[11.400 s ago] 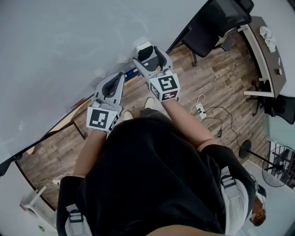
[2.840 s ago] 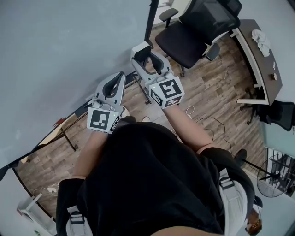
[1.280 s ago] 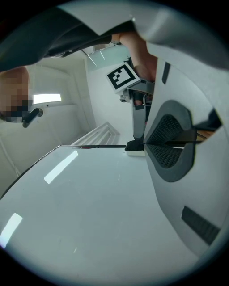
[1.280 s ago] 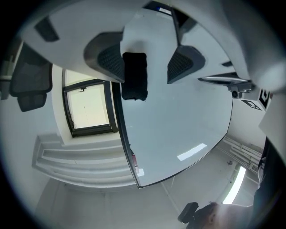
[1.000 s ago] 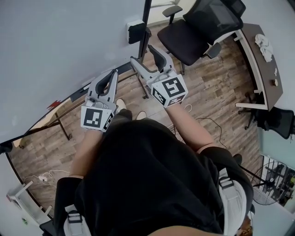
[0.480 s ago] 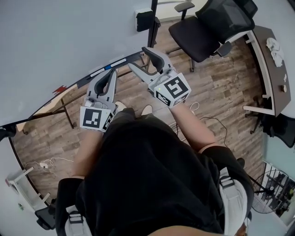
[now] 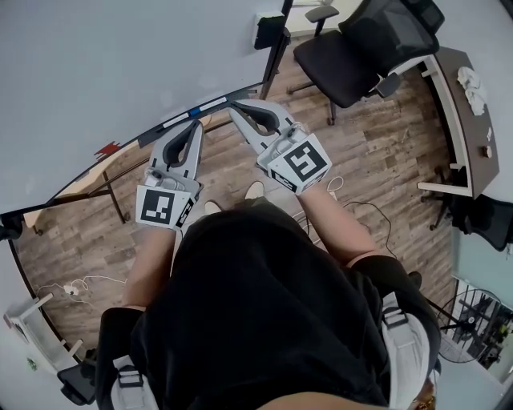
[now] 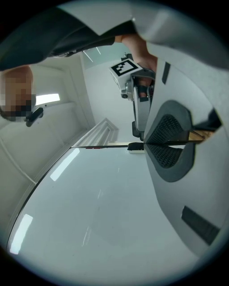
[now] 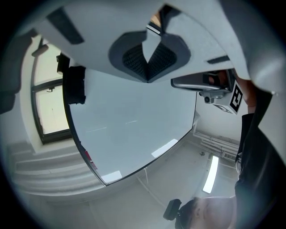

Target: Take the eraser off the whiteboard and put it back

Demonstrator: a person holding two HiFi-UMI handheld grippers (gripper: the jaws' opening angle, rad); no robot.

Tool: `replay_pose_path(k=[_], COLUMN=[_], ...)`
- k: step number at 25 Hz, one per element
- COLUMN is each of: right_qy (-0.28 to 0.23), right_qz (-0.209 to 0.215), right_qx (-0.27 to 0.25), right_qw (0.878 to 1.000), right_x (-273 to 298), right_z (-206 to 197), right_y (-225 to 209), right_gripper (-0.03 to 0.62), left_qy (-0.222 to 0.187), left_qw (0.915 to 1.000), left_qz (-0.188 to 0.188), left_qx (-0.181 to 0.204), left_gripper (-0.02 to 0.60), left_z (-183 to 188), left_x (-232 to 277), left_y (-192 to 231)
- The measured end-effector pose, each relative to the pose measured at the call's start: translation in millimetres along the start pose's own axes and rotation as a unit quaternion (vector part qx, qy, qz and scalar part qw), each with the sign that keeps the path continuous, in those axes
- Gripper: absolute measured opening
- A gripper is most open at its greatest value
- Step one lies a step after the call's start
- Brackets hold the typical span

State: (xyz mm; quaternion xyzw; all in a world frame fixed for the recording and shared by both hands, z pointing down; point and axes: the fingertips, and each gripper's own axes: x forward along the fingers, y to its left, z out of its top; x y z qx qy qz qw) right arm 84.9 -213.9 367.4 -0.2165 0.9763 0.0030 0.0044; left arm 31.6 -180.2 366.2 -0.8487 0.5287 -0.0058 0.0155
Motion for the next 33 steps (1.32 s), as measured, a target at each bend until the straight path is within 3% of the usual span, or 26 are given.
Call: replay_pose_path(k=[19, 33], right_qy=[0.001, 0.007], right_qz=[-0.046, -0.049], right_qx=[-0.019, -0.022], right_qw=[0.999, 0.999], right_x=[-4, 3], right_z=[21, 21], right_y=[58, 58], right_gripper=[0.002, 0.0], left_qy=[-0.023, -0.024], left_qw=[0.9973, 0.9967], left_qz=[-0.069, -0.076], left_qx=[-0.01, -0.011], left_gripper=[-0.005, -0.005], left_z=[11, 11], left_x=[-39, -35], left_y=[8, 14])
